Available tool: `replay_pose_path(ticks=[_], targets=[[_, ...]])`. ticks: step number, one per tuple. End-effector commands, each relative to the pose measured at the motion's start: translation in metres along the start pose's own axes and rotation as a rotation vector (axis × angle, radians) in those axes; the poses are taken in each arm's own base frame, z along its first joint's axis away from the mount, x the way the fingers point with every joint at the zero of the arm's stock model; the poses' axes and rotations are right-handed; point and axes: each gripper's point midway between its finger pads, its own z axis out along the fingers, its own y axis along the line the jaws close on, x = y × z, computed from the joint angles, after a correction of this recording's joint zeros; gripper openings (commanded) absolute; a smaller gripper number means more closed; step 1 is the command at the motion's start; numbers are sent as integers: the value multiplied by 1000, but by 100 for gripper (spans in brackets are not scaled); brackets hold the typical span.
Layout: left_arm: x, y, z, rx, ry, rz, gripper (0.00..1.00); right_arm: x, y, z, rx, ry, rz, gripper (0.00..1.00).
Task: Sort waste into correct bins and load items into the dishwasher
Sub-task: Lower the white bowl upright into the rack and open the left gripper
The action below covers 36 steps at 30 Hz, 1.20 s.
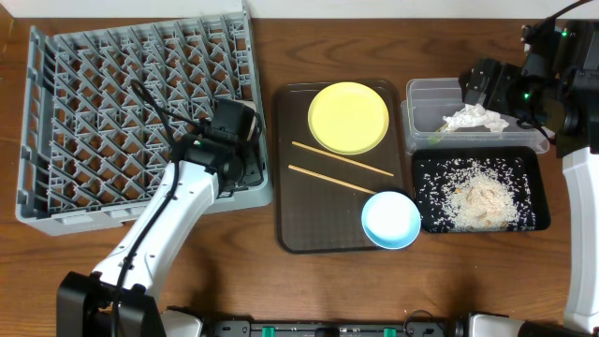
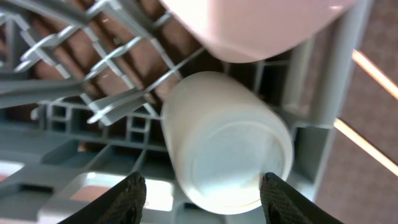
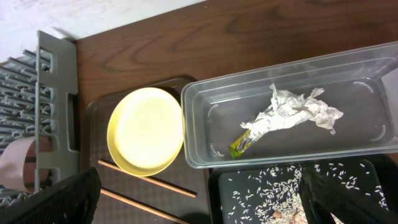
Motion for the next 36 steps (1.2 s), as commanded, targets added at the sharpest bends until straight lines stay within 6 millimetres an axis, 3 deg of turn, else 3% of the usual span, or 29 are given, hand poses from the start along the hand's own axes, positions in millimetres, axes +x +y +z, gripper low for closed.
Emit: replay_pose_path(ticks=[1, 8, 15, 20, 26, 30, 36], targets=[[14, 4, 14, 20, 82, 15, 60, 0, -1, 0, -2, 2, 13, 99], [4, 15, 8, 39, 59, -9, 59, 0, -1, 1, -2, 2, 13, 99], [4, 14, 2, 68, 60, -10, 59, 0, -1, 1, -2, 2, 13, 99], [-11, 5, -17, 137, -29, 41, 59, 0, -1, 1, -2, 2, 13, 99], [-17, 28, -40, 125, -84, 10, 60, 0, -1, 1, -2, 2, 13, 99], [-8, 47, -32, 59, -46, 4, 60, 0, -1, 1, -2, 2, 13, 99], [5, 44, -12, 66, 48, 4, 59, 0, -1, 1, -2, 2, 13, 99]])
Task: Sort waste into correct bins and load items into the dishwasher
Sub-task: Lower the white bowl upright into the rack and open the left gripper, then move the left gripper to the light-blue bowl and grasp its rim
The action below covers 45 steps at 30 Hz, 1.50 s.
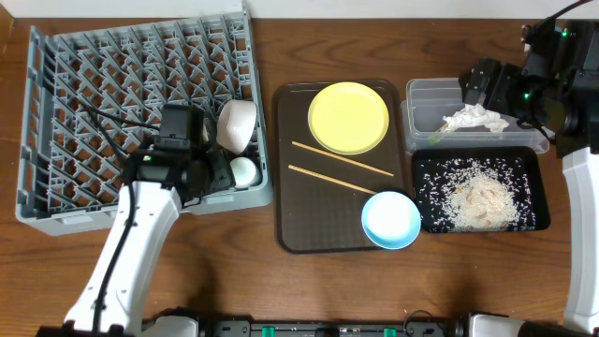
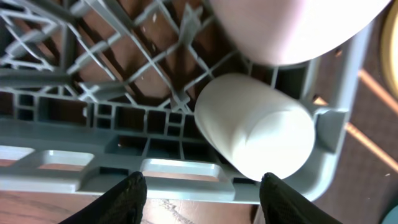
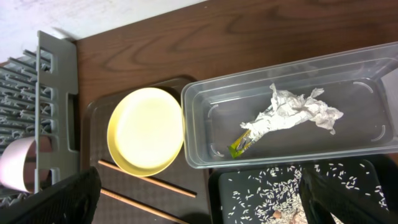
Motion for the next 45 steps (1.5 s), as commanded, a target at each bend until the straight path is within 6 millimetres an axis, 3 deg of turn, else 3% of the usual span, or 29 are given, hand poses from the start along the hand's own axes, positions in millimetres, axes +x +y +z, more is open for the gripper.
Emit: replay_pose_path(ticks=[1, 9, 13, 31, 38, 43, 45], targets=[[11, 4, 16, -18, 72, 14, 59, 0, -1, 1, -2, 2, 14, 99], [22, 14, 31, -79, 149, 6, 55, 0, -1, 1, -2, 2, 14, 99], [28, 29, 29, -159, 169, 9, 55, 0, -1, 1, -2, 2, 14, 99], [53, 43, 20, -210, 284, 80, 55, 0, -1, 1, -2, 2, 14, 99], [37, 35, 19, -187, 226, 81, 56, 0, -1, 0, -2, 2, 14, 99], [3, 12, -13, -127, 118, 115, 56, 0, -1, 1, -2, 2, 14, 99], [-6, -10, -28, -47, 75, 154, 56, 0, -1, 1, -2, 2, 14, 99]])
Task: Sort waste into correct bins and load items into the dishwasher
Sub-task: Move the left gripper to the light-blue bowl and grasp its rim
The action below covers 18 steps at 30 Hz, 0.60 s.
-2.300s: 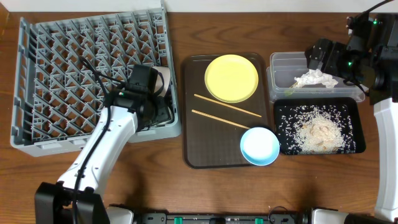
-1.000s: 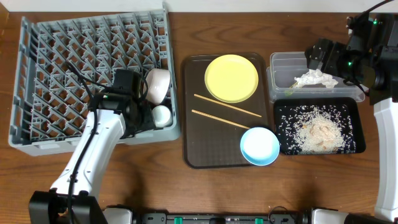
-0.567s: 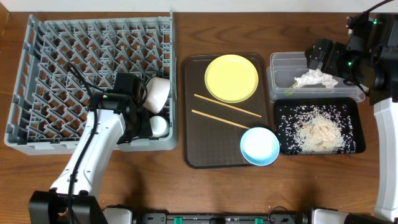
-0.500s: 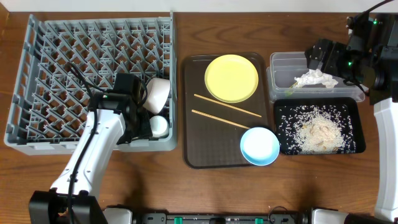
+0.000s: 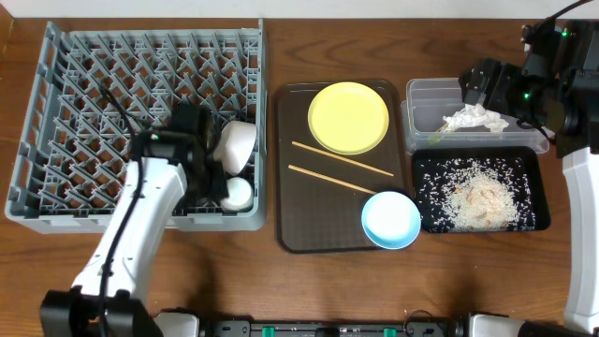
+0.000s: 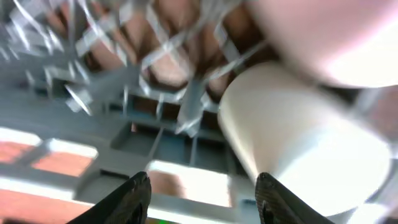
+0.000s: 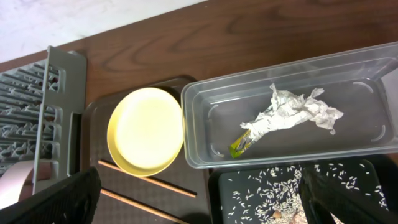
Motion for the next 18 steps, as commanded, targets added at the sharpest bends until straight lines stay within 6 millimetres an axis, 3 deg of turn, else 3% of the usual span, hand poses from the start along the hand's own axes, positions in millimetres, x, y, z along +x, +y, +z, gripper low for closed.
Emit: replay_pose_path(ticks=[1, 4, 5, 9, 14, 18], targets=[[-20, -34, -40, 132, -120, 87, 56, 0, -1, 0, -2, 1, 13, 99], [-14, -73, -51, 248, -149, 174, 56, 0, -1, 0, -1, 2, 13, 99], [-7, -94, -52, 293, -142, 226, 56, 0, -1, 1, -1, 2, 14, 99], [13, -144, -48, 376, -122, 364, 56, 0, -1, 1, -1, 2, 14, 99], [33, -200, -26, 413, -79, 402, 56, 0, -1, 0, -1, 2, 13, 99], [47, -235, 10, 411, -9, 355, 56, 0, -1, 0, -1, 2, 13, 99]])
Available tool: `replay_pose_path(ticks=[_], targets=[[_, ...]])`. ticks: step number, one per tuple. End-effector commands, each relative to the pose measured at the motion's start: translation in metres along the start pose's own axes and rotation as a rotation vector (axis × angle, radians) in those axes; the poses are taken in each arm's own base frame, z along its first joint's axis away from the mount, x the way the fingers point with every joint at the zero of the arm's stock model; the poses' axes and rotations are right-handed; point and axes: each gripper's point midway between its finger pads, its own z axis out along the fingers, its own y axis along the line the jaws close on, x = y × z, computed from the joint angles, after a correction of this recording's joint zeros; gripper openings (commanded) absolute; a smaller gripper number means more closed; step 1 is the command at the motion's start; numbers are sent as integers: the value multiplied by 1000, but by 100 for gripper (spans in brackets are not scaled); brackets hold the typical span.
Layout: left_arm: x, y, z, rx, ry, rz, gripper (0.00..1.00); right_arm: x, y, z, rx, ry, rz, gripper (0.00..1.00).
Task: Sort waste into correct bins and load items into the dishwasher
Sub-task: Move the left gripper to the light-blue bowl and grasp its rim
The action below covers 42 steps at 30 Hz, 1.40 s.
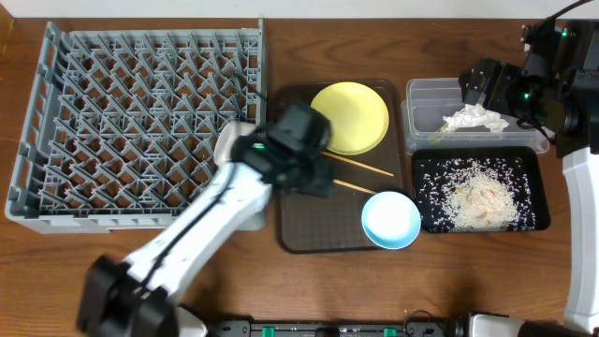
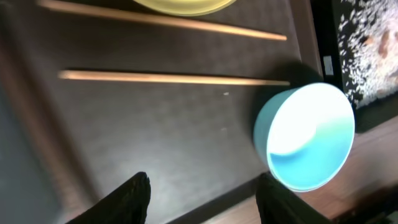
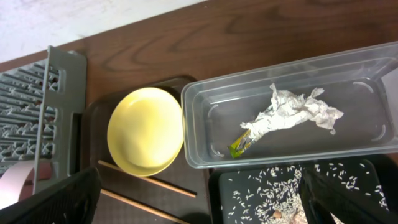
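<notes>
My left gripper hangs open and empty over the brown tray. Just ahead of it lie two wooden chopsticks, with the blue bowl to their right. The yellow plate sits at the tray's far end. The grey dish rack stands to the left, and a pale pink cup peeks out beside my left arm. My right gripper is open high over the clear bin, which holds crumpled paper.
A black tray scattered with rice and food scraps lies in front of the clear bin, right of the blue bowl. My left arm crosses the rack's right near corner and hides what lies there.
My left gripper has left the rack's right near corner and now hangs open over the brown tray near the chopsticks and blue bowl. The right arm has not moved.
My left gripper stood open around a white cup in the skewed rack's right near corner. Then it was back from the cup, which lay beside a pink cup. Later the rack stood square to the table. Now the gripper is over the tray.
</notes>
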Motion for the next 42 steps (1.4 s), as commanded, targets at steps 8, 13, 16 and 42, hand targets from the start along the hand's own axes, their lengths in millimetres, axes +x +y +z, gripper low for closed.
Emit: replay_pose_path(ticks=[8, 13, 16, 42], targets=[[16, -36, 73, 84, 136, -69, 56, 0, -1, 0, -2, 2, 13, 99], [12, -62, 79, 160, 111, -36, 56, 0, -1, 0, -2, 2, 13, 99], [17, -62, 89, 131, 116, -26, 56, 0, -1, 0, -2, 2, 13, 99], [29, -62, 133, 52, 361, -35, 8, 0, -1, 0, -2, 2, 13, 99]])
